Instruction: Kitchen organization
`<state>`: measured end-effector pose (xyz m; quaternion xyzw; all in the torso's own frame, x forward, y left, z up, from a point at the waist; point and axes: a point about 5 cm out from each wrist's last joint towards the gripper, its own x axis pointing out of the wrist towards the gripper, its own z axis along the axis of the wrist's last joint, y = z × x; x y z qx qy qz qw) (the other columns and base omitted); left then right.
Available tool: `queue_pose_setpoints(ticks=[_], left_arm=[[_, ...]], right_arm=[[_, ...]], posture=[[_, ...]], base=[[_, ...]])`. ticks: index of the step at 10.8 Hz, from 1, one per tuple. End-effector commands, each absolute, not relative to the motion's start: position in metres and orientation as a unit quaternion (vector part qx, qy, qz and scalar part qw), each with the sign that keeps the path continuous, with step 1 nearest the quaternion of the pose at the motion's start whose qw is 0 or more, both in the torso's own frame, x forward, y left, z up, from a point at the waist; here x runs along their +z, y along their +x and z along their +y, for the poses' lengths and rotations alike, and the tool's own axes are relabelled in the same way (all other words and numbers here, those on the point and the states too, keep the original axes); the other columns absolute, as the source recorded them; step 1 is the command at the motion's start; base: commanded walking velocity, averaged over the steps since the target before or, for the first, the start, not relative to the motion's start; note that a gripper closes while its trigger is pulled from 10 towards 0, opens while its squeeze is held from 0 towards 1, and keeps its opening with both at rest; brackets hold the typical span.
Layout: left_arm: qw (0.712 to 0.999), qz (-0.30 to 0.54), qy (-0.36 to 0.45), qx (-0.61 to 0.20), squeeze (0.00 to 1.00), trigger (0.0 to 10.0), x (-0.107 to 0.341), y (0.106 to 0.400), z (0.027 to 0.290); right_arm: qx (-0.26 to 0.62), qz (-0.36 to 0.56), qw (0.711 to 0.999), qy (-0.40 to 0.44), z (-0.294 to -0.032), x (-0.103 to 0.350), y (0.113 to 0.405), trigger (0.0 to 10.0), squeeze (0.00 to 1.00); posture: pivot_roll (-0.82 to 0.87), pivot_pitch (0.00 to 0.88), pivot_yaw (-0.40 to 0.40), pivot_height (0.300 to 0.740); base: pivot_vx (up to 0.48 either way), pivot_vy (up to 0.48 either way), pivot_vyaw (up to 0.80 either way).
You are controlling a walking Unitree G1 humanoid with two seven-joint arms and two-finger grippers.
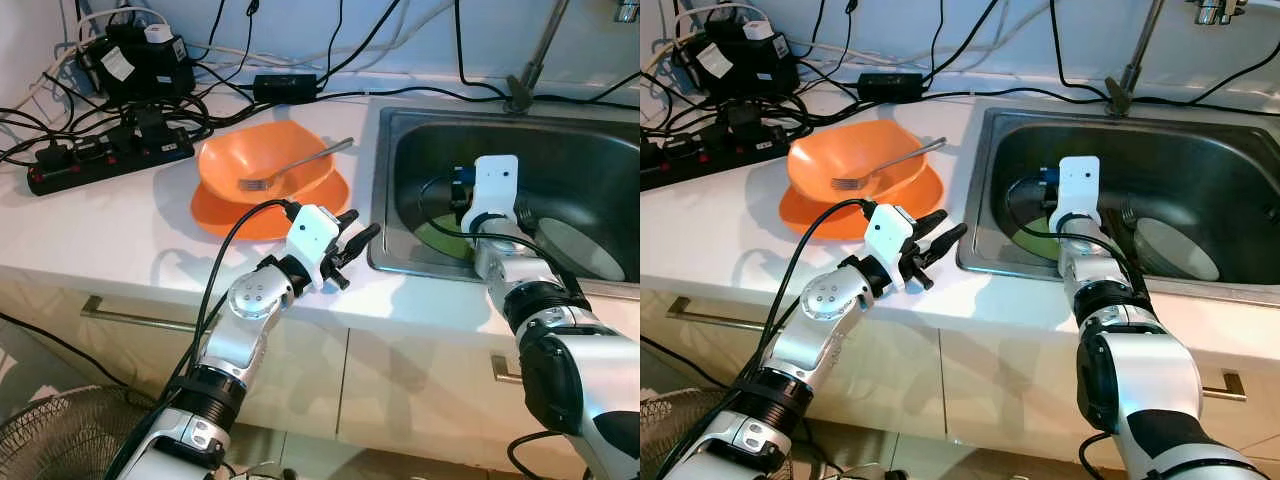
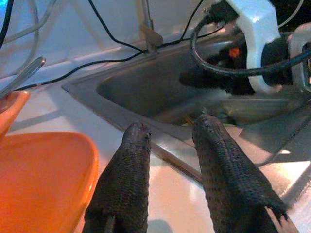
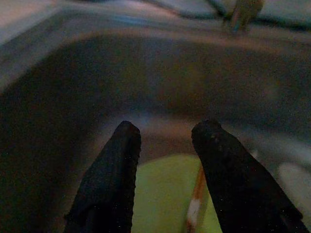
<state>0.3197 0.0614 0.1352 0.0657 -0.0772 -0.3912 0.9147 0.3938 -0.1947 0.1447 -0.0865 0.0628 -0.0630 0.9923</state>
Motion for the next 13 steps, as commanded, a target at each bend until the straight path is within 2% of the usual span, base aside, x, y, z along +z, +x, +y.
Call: queue_pose_setpoints(ticks=[1,2,3,6,9,13], left_arm=[[0.915,-0.038,0.069,-0.396,0.00,10.0,0.117,0.315,0.061],[0.915,-0.038,0.068,-0.396,0.00,10.0,0.117,0.314,0.061],[0.915,-0.038,0.066,-0.397,0.00,10.0,0.115,0.313,0.060],[0.916,-0.037,0.062,-0.394,0.00,10.0,0.113,0.311,0.060],[0.927,-0.049,0.057,-0.368,0.00,10.0,0.115,0.313,0.065],[0.941,-0.068,0.061,-0.327,0.00,10.0,0.119,0.314,0.073]], right_arm=[[-0.065,-0.022,0.993,-0.094,-0.193,0.173,0.399,10.0,0.00],[-0.063,-0.062,0.992,-0.091,-0.192,0.183,0.399,10.0,0.00],[-0.057,-0.141,0.984,-0.088,-0.188,0.199,0.395,10.0,0.00],[-0.059,-0.227,0.969,-0.073,-0.186,0.200,0.368,10.0,0.00],[-0.045,-0.230,0.970,-0.064,-0.172,0.176,0.337,10.0,0.00],[-0.015,-0.196,0.979,-0.046,-0.153,0.156,0.319,10.0,0.00]], posture=[[0.02,0.000,0.046,0.740],[0.02,0.000,0.045,0.740],[0.01,0.000,0.043,0.740],[-0.01,0.000,0.044,0.740],[-0.02,0.000,0.047,0.740],[0.00,0.009,0.044,0.740]], base=[[0.000,0.000,0.00],[0.000,0.000,0.00],[0.000,0.000,0.00],[0.000,0.000,0.00],[0.000,0.000,0.00],[0.000,0.000,0.00]])
